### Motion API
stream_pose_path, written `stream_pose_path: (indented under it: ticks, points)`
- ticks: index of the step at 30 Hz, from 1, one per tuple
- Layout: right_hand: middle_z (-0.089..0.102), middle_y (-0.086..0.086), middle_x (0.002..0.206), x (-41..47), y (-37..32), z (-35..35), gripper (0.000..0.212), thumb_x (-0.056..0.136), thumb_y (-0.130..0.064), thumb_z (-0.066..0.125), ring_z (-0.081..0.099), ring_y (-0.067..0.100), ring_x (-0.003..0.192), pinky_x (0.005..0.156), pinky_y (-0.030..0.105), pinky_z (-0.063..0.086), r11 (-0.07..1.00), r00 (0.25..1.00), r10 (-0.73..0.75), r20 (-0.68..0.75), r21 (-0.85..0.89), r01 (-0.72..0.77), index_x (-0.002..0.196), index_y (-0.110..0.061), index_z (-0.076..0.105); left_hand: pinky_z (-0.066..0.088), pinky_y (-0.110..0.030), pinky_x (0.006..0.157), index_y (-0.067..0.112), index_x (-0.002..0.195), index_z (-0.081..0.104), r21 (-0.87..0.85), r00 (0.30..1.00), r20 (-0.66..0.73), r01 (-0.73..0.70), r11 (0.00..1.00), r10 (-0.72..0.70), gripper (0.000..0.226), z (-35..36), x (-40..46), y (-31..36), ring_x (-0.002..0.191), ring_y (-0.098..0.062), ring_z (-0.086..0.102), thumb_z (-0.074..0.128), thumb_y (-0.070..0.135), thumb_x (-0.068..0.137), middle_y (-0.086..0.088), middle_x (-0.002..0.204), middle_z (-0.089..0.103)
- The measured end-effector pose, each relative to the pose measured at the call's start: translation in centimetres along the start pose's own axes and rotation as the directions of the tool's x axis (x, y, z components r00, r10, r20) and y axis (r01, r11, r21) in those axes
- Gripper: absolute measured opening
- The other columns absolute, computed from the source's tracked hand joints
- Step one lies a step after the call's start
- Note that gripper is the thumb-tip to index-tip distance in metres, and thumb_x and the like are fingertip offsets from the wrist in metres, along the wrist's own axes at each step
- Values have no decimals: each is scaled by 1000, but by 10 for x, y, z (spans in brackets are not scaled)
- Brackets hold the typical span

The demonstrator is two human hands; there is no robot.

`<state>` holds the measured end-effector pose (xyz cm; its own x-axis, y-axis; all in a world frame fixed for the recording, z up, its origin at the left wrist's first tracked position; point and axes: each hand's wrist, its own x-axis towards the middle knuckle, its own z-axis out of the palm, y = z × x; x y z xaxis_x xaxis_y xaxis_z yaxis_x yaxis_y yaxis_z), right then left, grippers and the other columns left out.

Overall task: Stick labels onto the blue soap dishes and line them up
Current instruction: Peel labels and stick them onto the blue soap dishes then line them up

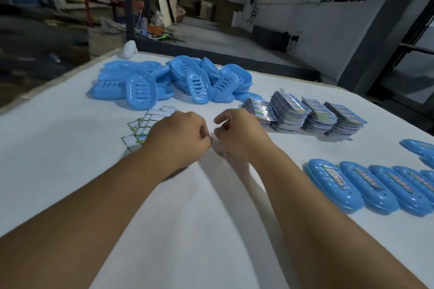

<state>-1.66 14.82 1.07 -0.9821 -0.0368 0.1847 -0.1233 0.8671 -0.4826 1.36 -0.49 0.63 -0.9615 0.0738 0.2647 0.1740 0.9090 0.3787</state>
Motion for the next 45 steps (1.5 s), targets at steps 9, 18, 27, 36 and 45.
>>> stream_pose_path:
  ticks: [9, 18, 27, 36, 45]
  points:
    - [66, -16, 88, -4, 8, 18, 26, 92, -34, 63, 62, 13, 87, 82, 31, 50, 988, 992, -109, -69, 98, 115, 117, -28, 68, 47, -33, 68, 26, 82, 60, 73, 962, -250, 136, 988, -114, 24, -3, 22, -36, 79, -20, 60, 60, 47, 94, 3, 88, 64]
    - [64, -19, 86, -1, 11, 22, 25, 93, -34, 65, 61, 11, 82, 75, 28, 43, 981, 988, -141, -55, 129, 147, 117, -28, 69, 44, -42, 91, 25, 127, 66, 123, 912, -295, 331, 936, -284, 39, -13, 38, -91, 120, -31, 49, 57, 7, 93, -6, 120, 67]
    - [66, -18, 86, 0, 15, 19, 20, 92, -33, 66, 61, 5, 80, 76, 26, 43, 975, 989, -133, -63, 170, 142, 111, -30, 71, 48, -37, 87, 11, 101, 75, 33, 897, -329, 322, 946, -294, 12, -12, 41, -102, 102, -30, 59, 68, 16, 94, -11, 106, 68]
    - [63, -13, 106, 1, 13, 17, 31, 93, -34, 67, 57, 1, 82, 71, 22, 38, 972, 980, -145, -134, 167, 166, 123, -30, 65, 39, -40, 75, 18, 98, 50, 84, 793, -608, 111, 990, -37, 8, -22, 38, -77, 89, -24, 50, 48, 23, 104, -4, 94, 59]
    - [41, -13, 149, -4, 9, 16, 84, 83, -43, 79, 41, 4, 130, 101, 19, 30, 926, 926, -293, -236, 171, 337, 154, -33, 34, 62, -39, 79, 24, 98, 54, -788, 941, -122, 102, 607, -315, 16, -16, 29, -22, 84, -19, 73, 43, 32, 106, -2, 103, 68]
